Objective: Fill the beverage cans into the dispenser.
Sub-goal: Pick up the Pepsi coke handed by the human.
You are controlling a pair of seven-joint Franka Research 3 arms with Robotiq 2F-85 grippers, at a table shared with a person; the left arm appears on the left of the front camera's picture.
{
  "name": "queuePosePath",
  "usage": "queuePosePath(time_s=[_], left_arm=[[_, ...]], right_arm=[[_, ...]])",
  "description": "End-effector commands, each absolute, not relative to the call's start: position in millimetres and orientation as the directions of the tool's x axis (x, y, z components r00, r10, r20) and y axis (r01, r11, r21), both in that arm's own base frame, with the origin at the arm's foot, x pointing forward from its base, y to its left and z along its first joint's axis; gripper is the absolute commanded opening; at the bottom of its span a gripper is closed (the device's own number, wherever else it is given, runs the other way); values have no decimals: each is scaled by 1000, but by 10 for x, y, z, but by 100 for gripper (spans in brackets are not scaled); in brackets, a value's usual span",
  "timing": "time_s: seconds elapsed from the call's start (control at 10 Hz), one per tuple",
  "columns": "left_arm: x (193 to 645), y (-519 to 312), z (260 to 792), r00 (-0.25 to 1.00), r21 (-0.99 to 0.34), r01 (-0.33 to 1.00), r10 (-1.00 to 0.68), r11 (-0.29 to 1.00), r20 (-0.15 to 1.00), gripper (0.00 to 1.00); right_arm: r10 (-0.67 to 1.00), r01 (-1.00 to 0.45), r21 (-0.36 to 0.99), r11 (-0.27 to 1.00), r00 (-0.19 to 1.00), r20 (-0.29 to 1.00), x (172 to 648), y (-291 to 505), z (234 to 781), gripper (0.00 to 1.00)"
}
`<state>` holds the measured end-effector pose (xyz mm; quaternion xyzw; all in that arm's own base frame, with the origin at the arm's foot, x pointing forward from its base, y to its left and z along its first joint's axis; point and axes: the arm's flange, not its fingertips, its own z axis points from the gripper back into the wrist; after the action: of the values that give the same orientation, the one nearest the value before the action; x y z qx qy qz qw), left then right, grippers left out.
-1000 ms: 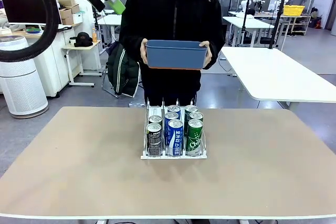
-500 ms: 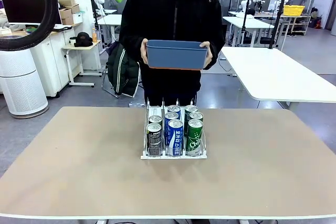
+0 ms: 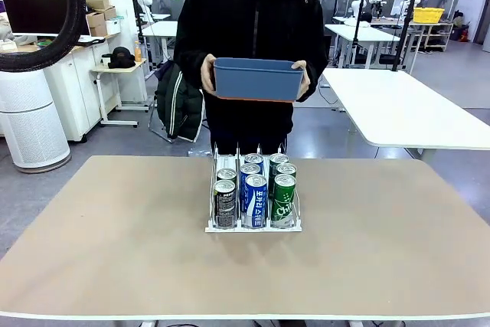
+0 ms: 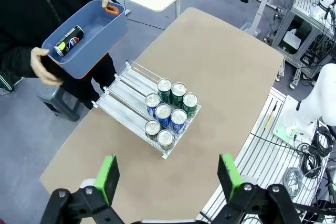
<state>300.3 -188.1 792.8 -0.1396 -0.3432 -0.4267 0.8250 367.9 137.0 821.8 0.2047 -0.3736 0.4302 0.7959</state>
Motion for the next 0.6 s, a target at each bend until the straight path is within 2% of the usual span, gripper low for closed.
queuePosePath(time_s=[0.0, 0.5], left_arm=[[3030, -1862, 7916, 382, 76, 801, -605, 594, 699, 100], [3055, -1827, 7902, 376, 69, 812, -610, 580, 698, 100]], right_arm=[[533, -838, 5, 545, 351, 770, 3671, 1368, 8202, 100], [533, -838, 5, 545, 351, 770, 3671, 1368, 8202, 100]])
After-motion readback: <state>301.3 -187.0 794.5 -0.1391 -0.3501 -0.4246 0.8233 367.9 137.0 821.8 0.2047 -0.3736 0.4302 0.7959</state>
